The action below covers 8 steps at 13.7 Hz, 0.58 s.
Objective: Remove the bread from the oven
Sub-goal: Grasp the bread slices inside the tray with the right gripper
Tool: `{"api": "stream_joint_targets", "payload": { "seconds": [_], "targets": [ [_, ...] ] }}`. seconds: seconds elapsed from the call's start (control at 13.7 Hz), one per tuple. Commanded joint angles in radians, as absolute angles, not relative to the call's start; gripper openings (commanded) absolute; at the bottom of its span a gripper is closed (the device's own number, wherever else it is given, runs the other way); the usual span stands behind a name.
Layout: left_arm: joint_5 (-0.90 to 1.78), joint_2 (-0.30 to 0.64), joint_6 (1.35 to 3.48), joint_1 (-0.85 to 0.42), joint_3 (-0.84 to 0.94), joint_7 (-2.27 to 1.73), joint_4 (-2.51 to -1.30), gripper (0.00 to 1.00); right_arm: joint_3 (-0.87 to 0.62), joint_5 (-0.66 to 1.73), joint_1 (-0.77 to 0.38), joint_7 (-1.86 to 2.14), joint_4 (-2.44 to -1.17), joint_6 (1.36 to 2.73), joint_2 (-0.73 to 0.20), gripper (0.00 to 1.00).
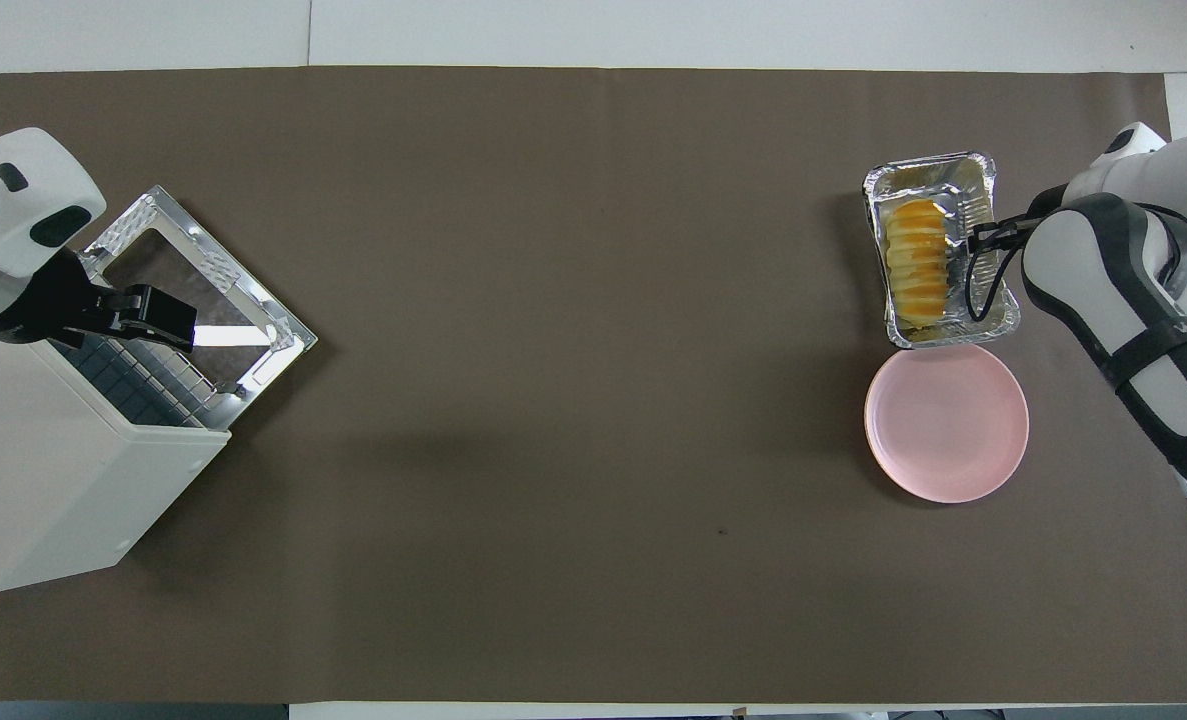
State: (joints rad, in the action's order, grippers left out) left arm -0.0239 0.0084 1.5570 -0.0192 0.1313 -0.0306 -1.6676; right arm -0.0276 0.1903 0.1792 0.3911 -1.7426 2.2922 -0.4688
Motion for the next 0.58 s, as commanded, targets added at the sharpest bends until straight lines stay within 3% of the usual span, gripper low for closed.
{"api": "stream_joint_targets", "payload": {
  "seconds": [0.0,0.07,0.15,0.22,0.29,0.51],
  "targets": [
    [-0.014,-0.008,1.565,-0.017,0.129,-0.040,-1.674,1.00,-0.040,0.218,0.195,0.426,-1.795,2.307,-0.431,0.00],
    [-0.014,-0.008,1.565,-0.017,0.129,-0.040,-1.674,1.00,-0.040,0.218,0.192,0.425,-1.796,2.306,-0.430,0.00],
    [-0.014,-0.008,1.565,-0.017,0.129,-0.040,-1.674,1.00,-0.038,0.218,0.187,0.423,-1.796,2.306,-0.430,0.26],
    [-0.014,-0.008,1.565,-0.017,0.129,-0.040,-1.674,1.00,-0.038,0.218,0.186,0.423,-1.795,2.309,-0.430,0.72],
    [-0.014,-0.006,1.565,-0.017,0.129,-0.040,-1.674,1.00,-0.038,0.218,0.184,0.423,-1.790,2.307,-0.430,1.00],
    [-0.014,-0.008,1.565,-0.017,0.129,-0.040,-1.674,1.00,-0.038,0.209,0.137,0.419,-1.784,2.292,-0.400,1.00]
  ]
}}
